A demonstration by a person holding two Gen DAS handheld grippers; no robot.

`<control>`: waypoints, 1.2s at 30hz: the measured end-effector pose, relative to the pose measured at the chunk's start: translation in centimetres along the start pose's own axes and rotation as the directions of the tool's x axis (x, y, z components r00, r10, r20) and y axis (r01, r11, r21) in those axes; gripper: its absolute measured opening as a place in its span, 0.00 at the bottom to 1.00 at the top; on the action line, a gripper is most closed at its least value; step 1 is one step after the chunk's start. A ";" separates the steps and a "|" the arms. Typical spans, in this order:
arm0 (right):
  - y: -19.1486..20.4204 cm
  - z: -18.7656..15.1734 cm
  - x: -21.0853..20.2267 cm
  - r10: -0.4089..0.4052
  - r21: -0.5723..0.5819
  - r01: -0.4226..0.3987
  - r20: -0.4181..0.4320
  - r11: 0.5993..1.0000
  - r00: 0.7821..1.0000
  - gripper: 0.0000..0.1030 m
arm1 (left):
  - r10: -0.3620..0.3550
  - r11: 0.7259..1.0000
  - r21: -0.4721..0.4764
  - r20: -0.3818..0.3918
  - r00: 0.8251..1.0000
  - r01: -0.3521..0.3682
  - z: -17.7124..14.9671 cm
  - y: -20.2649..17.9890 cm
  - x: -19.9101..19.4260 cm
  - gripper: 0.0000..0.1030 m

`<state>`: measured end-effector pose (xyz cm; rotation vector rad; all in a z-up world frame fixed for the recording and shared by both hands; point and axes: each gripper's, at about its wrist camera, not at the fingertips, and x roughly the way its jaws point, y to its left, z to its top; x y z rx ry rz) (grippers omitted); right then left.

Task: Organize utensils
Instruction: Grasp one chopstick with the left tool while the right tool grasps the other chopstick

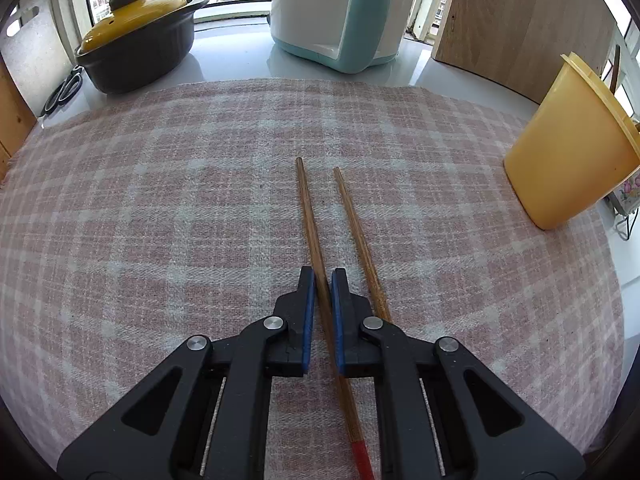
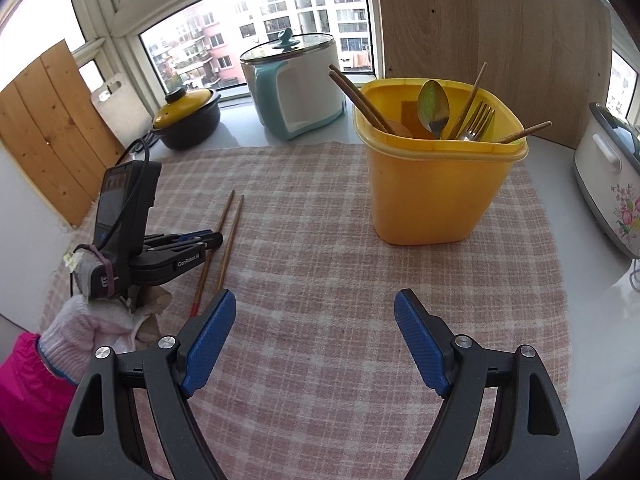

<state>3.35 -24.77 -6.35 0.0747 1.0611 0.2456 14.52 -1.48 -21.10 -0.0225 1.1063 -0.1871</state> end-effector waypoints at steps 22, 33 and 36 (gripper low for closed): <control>6.9 3.9 12.1 0.060 -0.071 -0.079 -0.240 0.994 0.969 0.52 | -0.041 0.993 -0.107 -0.009 0.999 0.040 -2.0 5.5 -2.5 0.06; 8.3 5.7 16.4 0.041 -0.057 -0.062 -0.315 0.996 0.948 0.32 | -0.061 0.991 -0.124 -0.022 0.998 0.057 -1.9 6.3 -2.2 0.06; 8.7 5.9 17.3 0.018 -0.070 -0.044 -0.335 0.997 0.942 0.30 | -0.058 0.992 -0.117 -0.021 0.998 0.055 -1.7 6.3 -2.0 0.06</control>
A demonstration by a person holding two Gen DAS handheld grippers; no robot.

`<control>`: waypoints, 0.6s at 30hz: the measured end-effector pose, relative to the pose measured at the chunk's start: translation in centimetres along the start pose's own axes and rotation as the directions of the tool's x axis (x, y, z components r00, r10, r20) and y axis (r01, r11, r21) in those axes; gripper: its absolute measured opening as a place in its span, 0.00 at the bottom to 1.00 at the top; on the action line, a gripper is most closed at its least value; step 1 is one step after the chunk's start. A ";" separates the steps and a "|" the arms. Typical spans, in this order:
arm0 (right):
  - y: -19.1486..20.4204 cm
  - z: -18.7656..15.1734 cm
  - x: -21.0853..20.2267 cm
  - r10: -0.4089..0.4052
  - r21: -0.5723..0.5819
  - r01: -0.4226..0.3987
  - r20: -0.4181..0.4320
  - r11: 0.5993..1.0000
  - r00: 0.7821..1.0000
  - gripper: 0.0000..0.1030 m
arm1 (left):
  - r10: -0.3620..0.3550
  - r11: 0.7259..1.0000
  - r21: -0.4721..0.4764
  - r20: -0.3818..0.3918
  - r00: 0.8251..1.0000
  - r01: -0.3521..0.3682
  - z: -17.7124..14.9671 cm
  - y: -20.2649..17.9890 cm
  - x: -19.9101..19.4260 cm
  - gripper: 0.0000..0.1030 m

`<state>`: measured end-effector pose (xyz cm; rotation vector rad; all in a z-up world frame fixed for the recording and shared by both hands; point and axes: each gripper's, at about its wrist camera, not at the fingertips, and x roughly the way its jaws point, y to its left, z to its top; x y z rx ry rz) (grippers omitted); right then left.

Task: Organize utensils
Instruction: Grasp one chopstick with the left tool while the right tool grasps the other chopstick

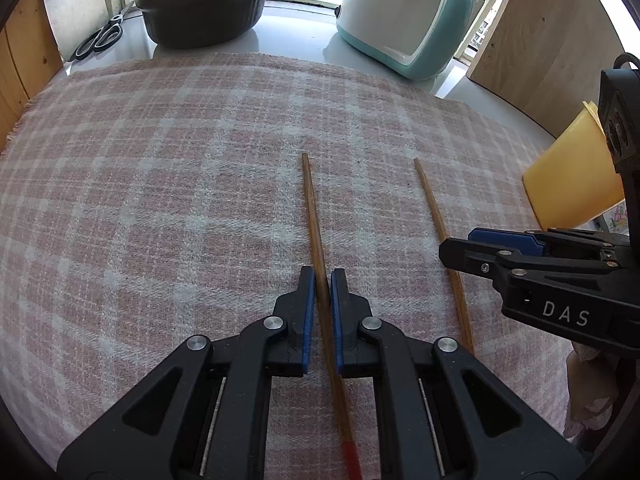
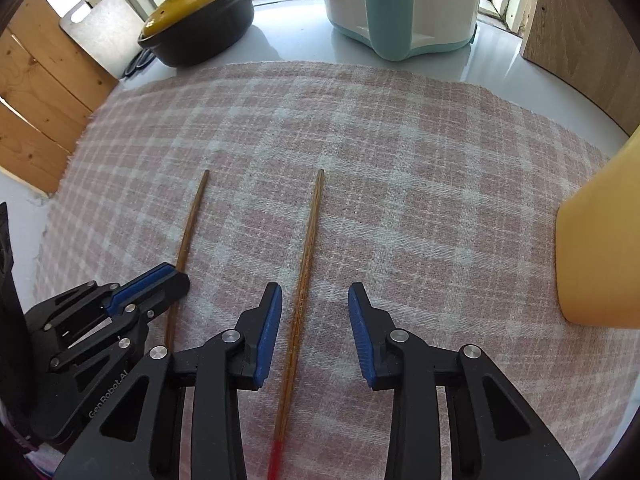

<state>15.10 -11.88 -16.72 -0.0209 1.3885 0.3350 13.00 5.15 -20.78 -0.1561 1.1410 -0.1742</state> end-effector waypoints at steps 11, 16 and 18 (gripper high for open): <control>2.2 1.0 1.1 -0.062 -0.083 0.060 -0.023 0.995 0.998 0.06 | -0.006 1.000 -0.009 0.013 1.000 0.006 -0.2 0.2 -0.1 0.06; 2.3 0.7 1.0 -0.034 -0.076 0.032 -0.017 0.997 0.999 0.06 | -0.002 1.000 -0.018 0.021 1.000 0.002 -0.4 0.2 -0.5 0.05; 2.0 0.6 0.7 -0.015 -0.065 0.014 -0.012 0.998 1.000 0.05 | 0.003 1.000 -0.025 0.027 1.000 -0.002 -0.4 0.2 -0.7 0.05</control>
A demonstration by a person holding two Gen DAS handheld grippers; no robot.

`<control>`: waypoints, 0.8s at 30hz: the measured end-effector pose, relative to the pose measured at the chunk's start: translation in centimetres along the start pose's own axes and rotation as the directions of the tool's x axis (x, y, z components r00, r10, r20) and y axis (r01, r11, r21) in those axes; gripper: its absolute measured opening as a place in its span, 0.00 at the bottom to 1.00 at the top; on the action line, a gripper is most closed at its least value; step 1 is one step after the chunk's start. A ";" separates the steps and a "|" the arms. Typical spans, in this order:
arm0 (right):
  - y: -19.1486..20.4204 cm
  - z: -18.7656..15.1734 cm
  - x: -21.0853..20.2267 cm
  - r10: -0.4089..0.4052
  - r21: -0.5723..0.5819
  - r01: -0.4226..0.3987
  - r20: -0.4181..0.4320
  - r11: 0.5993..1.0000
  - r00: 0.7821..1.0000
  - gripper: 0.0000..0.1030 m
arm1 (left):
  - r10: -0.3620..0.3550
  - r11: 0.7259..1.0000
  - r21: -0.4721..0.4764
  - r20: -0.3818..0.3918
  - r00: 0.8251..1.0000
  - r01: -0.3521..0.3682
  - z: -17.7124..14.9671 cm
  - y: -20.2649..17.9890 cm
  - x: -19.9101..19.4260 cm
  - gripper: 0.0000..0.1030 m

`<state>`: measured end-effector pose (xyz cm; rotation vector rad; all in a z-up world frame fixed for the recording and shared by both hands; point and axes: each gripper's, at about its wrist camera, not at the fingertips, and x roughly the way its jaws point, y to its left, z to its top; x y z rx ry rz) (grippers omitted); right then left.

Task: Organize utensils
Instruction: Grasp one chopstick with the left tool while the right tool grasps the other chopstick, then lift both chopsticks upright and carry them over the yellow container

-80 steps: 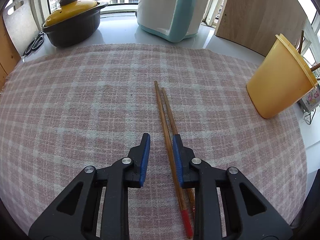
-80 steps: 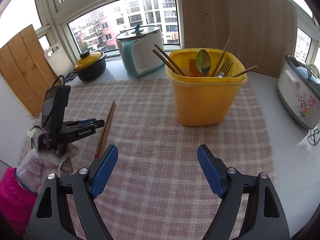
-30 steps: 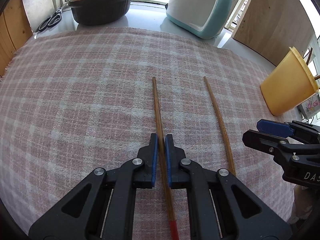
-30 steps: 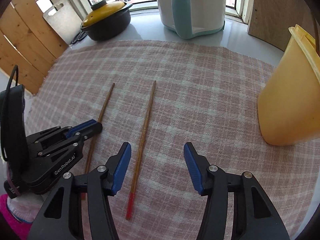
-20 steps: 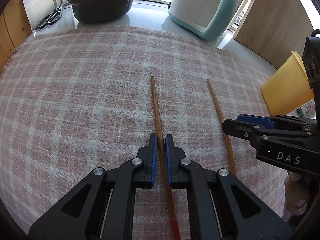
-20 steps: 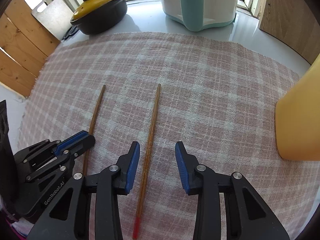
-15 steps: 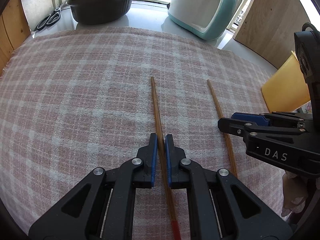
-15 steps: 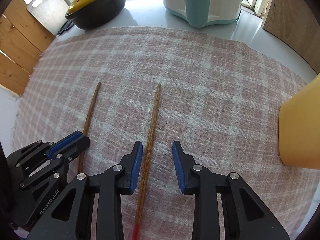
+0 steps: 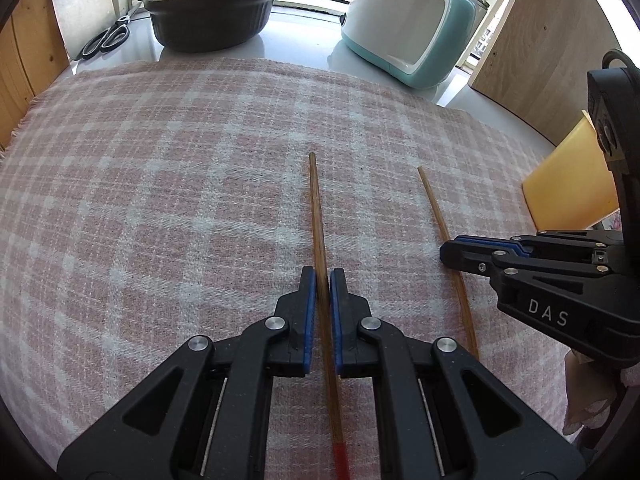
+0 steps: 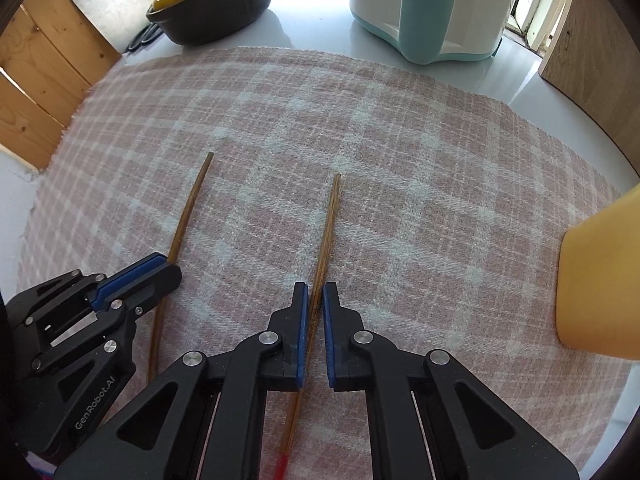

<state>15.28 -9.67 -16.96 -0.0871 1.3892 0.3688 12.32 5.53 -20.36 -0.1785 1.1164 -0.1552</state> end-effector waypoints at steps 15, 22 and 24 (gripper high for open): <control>-2.0 -2.5 -4.5 0.079 -0.041 -0.076 0.076 0.996 0.994 0.04 | 0.016 1.000 -0.026 0.064 0.998 -0.014 -1.0 -1.8 -3.0 0.04; -3.2 -4.1 -7.6 0.099 -0.063 -0.091 0.136 0.994 0.986 0.04 | 0.015 0.999 -0.030 0.109 0.994 -0.011 -1.9 -3.9 -5.1 0.04; -3.6 -4.5 -8.6 0.107 -0.070 -0.097 0.151 0.993 0.983 0.04 | 0.013 1.000 -0.028 0.124 0.992 -0.010 -2.2 -4.7 -5.8 0.04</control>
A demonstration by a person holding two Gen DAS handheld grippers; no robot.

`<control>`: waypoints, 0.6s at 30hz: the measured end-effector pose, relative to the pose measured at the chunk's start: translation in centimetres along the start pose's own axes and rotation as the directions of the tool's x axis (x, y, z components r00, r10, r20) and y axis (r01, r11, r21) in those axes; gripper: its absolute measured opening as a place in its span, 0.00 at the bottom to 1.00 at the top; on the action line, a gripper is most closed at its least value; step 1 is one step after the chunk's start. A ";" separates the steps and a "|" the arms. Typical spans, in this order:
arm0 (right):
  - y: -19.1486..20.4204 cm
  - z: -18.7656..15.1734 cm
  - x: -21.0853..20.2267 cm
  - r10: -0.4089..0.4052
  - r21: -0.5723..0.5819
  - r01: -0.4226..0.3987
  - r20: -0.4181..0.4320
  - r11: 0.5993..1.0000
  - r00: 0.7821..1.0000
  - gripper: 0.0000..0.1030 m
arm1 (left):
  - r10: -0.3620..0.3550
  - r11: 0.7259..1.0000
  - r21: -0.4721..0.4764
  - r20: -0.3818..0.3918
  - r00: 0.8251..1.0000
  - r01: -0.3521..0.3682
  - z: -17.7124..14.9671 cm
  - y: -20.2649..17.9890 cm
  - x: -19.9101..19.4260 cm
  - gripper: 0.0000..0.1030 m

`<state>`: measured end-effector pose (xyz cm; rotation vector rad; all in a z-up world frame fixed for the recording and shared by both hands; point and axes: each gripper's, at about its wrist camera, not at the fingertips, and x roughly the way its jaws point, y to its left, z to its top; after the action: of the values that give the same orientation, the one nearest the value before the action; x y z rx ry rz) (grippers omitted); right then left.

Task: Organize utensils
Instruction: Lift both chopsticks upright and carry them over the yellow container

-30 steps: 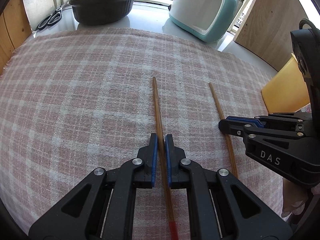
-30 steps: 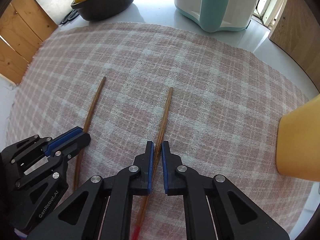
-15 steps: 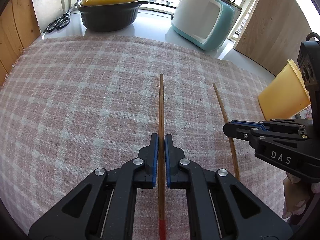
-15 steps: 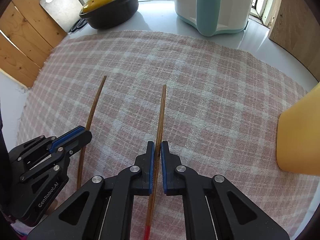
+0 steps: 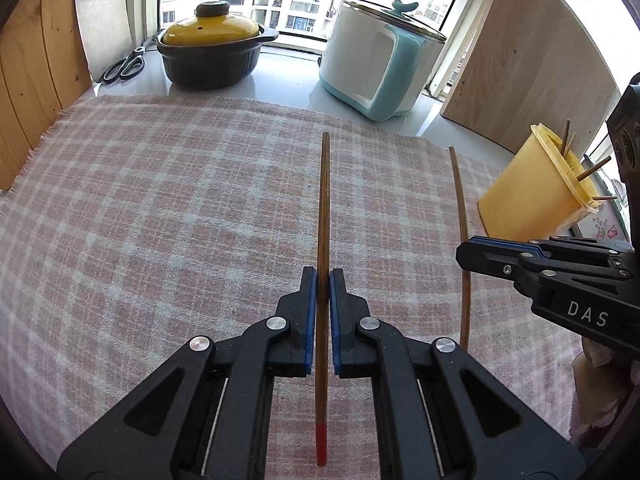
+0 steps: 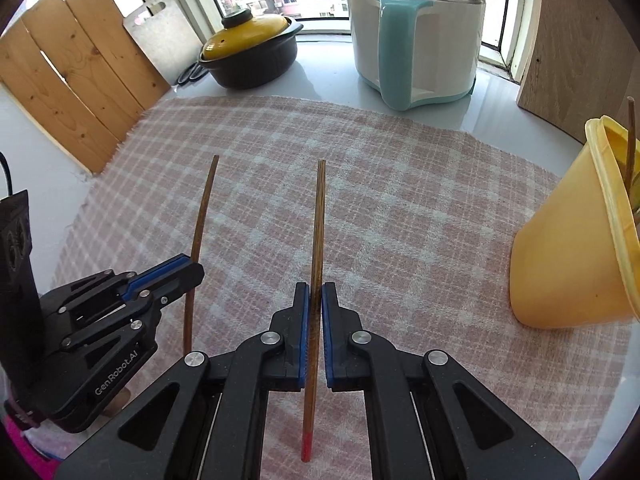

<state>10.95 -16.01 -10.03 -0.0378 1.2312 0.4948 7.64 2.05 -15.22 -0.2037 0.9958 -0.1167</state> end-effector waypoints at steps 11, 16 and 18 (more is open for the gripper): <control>-1.2 -1.5 -4.2 0.019 -0.038 -0.016 0.086 0.999 0.996 0.04 | -0.017 1.000 0.004 0.069 0.997 0.016 -0.9 -4.2 -3.3 0.04; -2.3 -2.3 -6.3 0.024 -0.048 -0.018 0.127 0.999 0.992 0.04 | -0.024 1.000 0.013 0.099 0.995 0.022 -1.1 -6.2 -4.7 0.04; -2.9 -2.6 -7.2 0.026 -0.049 -0.020 0.142 0.999 0.990 0.04 | -0.028 1.000 0.016 0.114 0.993 0.026 -1.2 -6.9 -5.3 0.04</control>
<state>8.01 -21.85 -5.08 -0.0284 1.0812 0.5380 3.79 -3.84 -9.96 -0.2088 0.8785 -0.1355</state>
